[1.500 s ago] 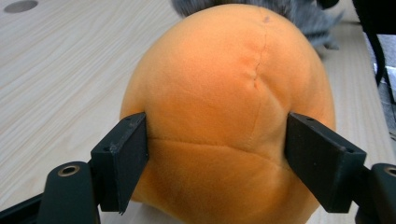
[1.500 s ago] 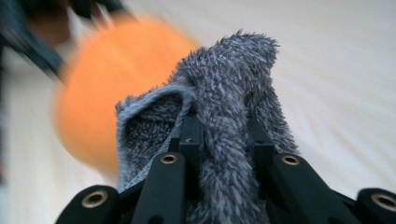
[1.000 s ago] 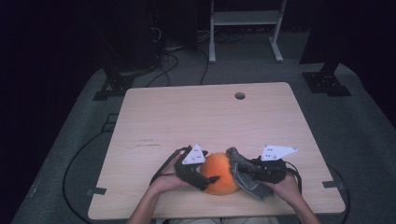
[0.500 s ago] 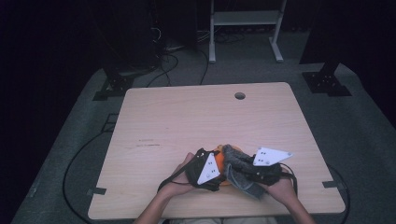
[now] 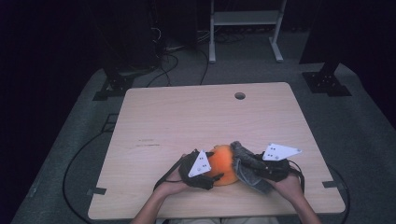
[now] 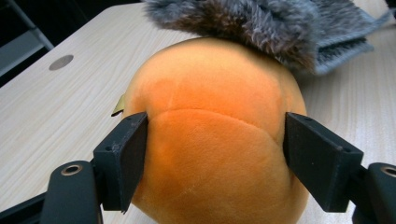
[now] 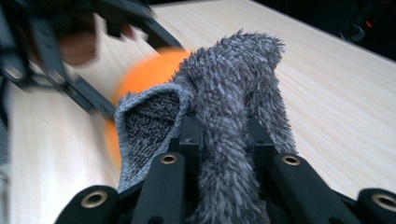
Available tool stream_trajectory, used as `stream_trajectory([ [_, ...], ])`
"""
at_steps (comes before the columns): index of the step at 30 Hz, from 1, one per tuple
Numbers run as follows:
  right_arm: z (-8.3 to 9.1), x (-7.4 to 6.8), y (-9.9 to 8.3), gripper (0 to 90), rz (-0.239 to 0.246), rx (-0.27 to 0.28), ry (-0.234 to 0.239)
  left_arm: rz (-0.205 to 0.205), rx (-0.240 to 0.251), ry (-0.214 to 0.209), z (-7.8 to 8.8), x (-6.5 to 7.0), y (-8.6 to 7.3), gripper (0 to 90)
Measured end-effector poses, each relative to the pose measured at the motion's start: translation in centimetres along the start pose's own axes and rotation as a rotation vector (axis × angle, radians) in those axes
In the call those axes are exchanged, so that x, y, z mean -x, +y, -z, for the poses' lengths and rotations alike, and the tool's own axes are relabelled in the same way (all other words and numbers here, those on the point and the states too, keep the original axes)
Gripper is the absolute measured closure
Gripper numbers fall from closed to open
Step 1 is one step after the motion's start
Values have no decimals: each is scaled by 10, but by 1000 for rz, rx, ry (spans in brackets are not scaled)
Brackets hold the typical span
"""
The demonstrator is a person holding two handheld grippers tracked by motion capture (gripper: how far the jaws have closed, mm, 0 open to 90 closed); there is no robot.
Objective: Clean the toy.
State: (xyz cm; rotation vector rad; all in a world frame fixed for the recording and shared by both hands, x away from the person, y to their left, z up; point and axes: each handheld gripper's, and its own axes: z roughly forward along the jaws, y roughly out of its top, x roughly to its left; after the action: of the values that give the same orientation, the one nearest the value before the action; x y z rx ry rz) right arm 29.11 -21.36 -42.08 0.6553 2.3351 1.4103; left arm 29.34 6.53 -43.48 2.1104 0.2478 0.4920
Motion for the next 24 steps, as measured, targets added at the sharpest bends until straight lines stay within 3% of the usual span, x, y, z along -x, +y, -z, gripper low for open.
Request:
stream_trajectory([
  [2,-9,-7,6,730,32,-22,26,10,-2,-3,3,-4,4,206],
  [3,-12,-9,5,730,41,-28,21,37,10,-6,6,-7,5,187],
  [5,-13,-7,1,732,2,-12,28,98,31,10,10,-15,6,143],
  [7,-10,-7,-3,732,-5,-11,29,156,-13,19,8,-20,4,92],
  [10,-7,-8,-7,727,-11,-20,64,167,-47,9,1,-18,1,70],
  [12,-6,-10,-7,727,-6,-26,72,143,-42,-38,0,-14,0,135],
  [15,-2,-16,-1,729,39,-31,44,93,-45,-39,1,-9,2,222],
  [16,-1,-20,4,730,59,-9,51,62,-34,-45,1,-7,3,232],
  [17,-1,-25,10,731,61,40,96,37,-33,-47,1,-5,3,243],
  [18,-3,-28,14,731,73,45,98,13,-28,-43,1,-1,4,248],
  [20,-9,-34,20,732,136,2,80,-21,-36,-27,2,2,5,258],
  [22,-10,-29,16,735,124,11,81,-18,-31,-29,3,0,3,279],
  [24,-6,-17,8,736,78,13,68,-17,-31,-31,3,-2,2,284],
])
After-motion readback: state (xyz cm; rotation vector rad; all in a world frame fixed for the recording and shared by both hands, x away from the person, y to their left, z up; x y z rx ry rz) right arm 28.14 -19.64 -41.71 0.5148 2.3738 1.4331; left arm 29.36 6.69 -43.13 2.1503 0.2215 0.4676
